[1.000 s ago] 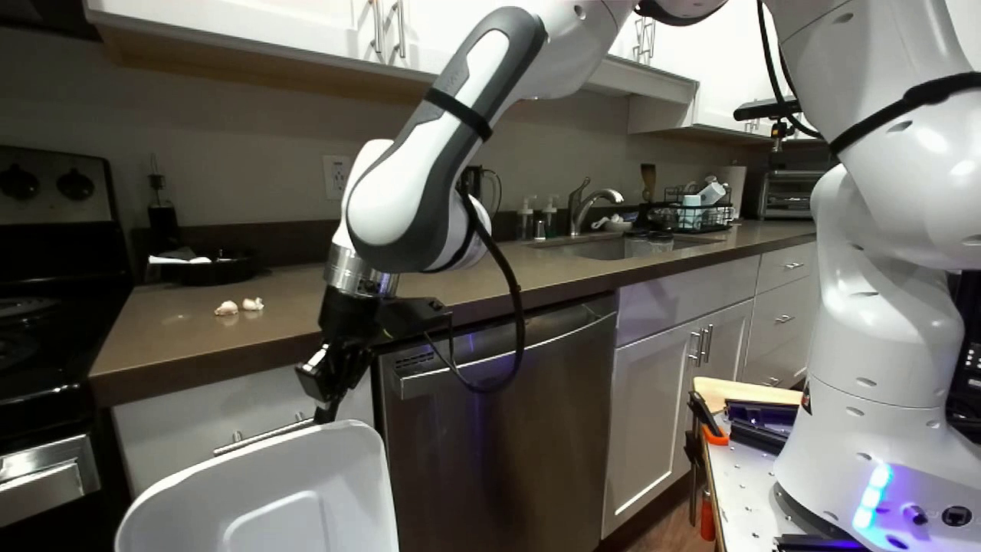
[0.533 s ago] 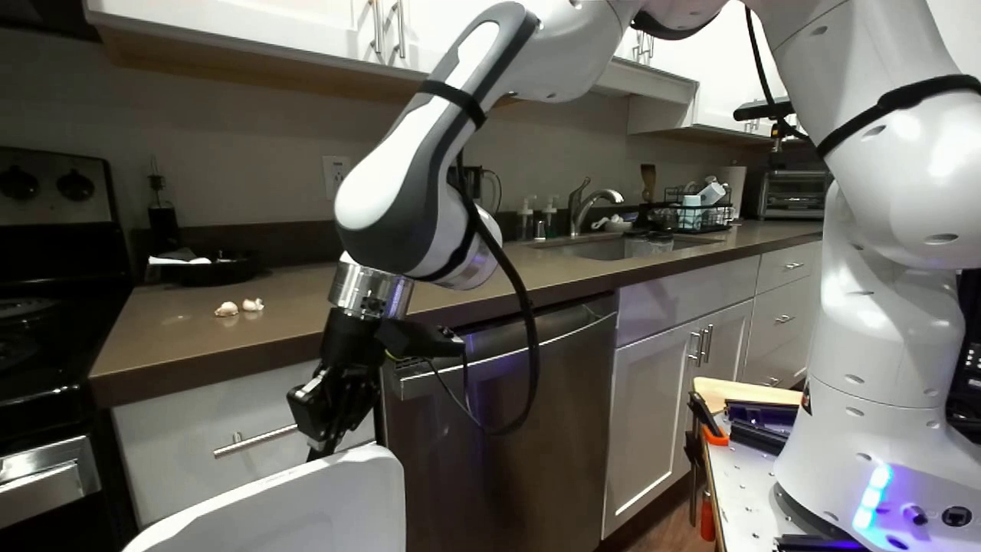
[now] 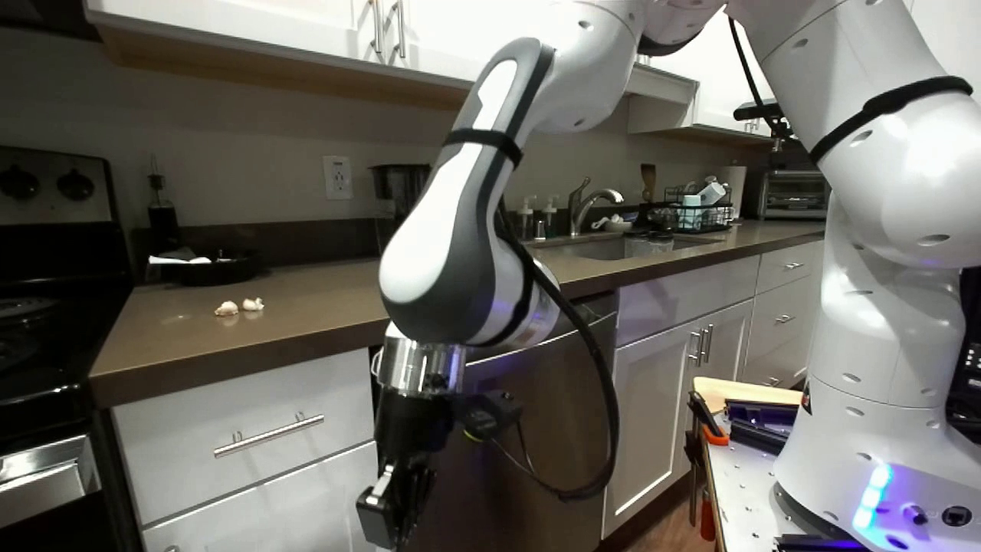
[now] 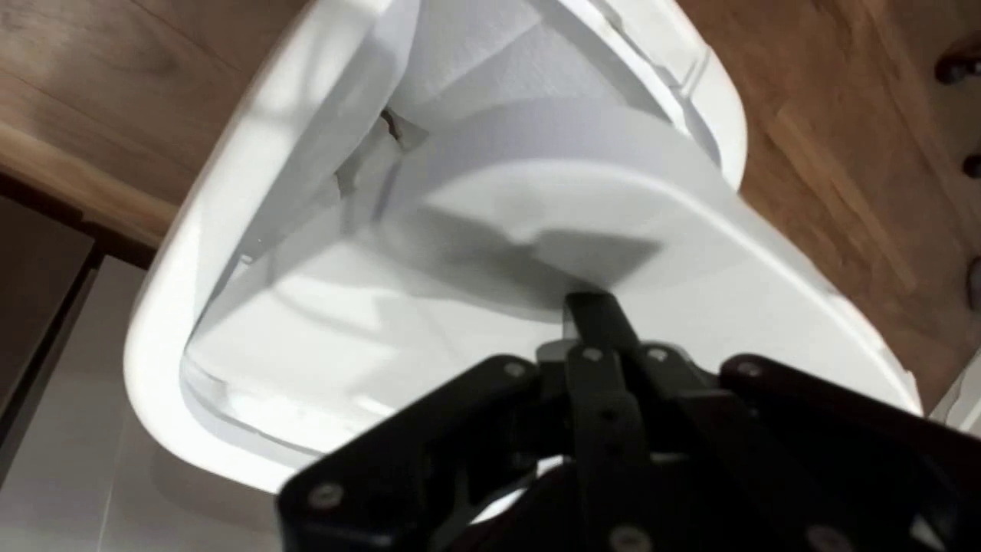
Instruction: Close the white waste bin on the floor
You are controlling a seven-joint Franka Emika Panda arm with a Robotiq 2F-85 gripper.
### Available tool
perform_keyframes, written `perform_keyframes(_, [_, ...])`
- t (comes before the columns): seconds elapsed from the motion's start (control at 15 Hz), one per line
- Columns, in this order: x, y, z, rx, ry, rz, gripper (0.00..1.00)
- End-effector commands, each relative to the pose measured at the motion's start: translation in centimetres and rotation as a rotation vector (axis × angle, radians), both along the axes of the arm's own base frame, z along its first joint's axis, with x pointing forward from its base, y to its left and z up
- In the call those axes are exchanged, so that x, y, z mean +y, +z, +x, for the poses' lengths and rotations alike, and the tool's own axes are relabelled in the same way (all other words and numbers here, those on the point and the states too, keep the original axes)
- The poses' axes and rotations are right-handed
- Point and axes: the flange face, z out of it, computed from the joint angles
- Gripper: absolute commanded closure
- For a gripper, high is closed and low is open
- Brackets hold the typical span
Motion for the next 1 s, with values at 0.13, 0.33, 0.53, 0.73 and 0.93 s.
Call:
perform_keyframes(0.13, [1.1, -8.9, -0.3, -0.109, 0.076, 0.005, 1.00])
perform_keyframes(0.33, [3.8, -12.5, -1.4, -0.053, 0.125, 0.055, 1.00])
perform_keyframes(0.53, [5.9, -13.4, -1.8, -0.001, 0.165, 0.086, 1.00])
perform_keyframes(0.73, [7.6, -14.1, -2.1, -0.007, 0.198, 0.119, 1.00])
perform_keyframes(0.93, [8.0, -15.5, -3.3, -0.014, 0.248, 0.108, 1.00])
